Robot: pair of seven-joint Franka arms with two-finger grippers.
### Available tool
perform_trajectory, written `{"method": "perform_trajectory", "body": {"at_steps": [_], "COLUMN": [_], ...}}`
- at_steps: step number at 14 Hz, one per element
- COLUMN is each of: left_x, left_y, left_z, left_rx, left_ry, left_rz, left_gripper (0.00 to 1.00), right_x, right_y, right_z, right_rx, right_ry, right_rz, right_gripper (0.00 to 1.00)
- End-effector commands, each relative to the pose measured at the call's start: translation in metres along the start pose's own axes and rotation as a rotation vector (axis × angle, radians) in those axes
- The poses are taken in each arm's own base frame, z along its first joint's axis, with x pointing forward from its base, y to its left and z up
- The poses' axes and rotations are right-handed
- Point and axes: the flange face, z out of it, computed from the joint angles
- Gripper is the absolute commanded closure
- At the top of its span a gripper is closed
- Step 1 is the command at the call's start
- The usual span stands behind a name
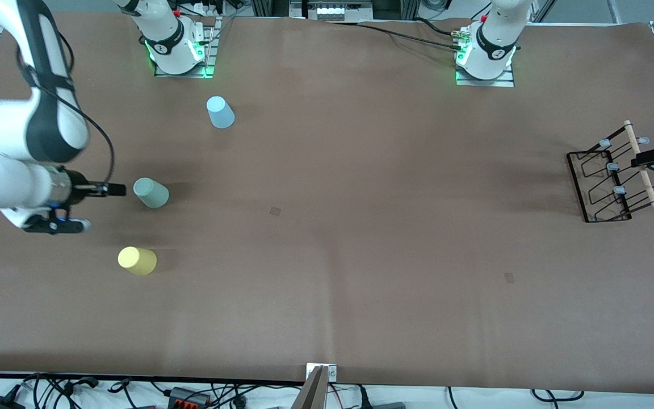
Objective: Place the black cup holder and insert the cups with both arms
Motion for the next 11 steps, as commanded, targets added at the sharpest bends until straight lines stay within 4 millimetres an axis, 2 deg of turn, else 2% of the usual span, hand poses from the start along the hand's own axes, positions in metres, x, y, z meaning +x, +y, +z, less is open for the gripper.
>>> {"method": "perform_trajectory", "body": {"at_steps": [1,3,6,8,11], "left_x": [-0.019,-0.023,-0.022,-0.022,-0.019], "left_y": [0.011,0.009,0.008,0.007,0.004], "left_z": [0.006,0.01,0.012,0.012,0.017], "left_rx": [0.027,0.02,0.02,0.021,0.018], "left_ry": [-0.011,-0.019,-0.02,-0.021,-0.019], "left_rz": [0.022,0.017,0.018,0.018,0.019], "left_gripper": [0.15,0.27,0.48,0.54,0.57], "right_x": [0.003,-0.003,-0.018,-0.027,-0.049], "right_y": [-0.025,-0.024,-0.023,-0.019,-0.015], "right_z": [0.023,0.054,0.082,0.09,0.123], "right_rx": [-0.009,-0.009,-0.006,-0.01,-0.004], "right_ry": [-0.023,-0.014,0.042,0.047,0.122], "right_rz": [-0.007,0.005,0.005,0.009,0.012], "right_gripper": [0.0,0.0,0.0,0.0,0.0]}}
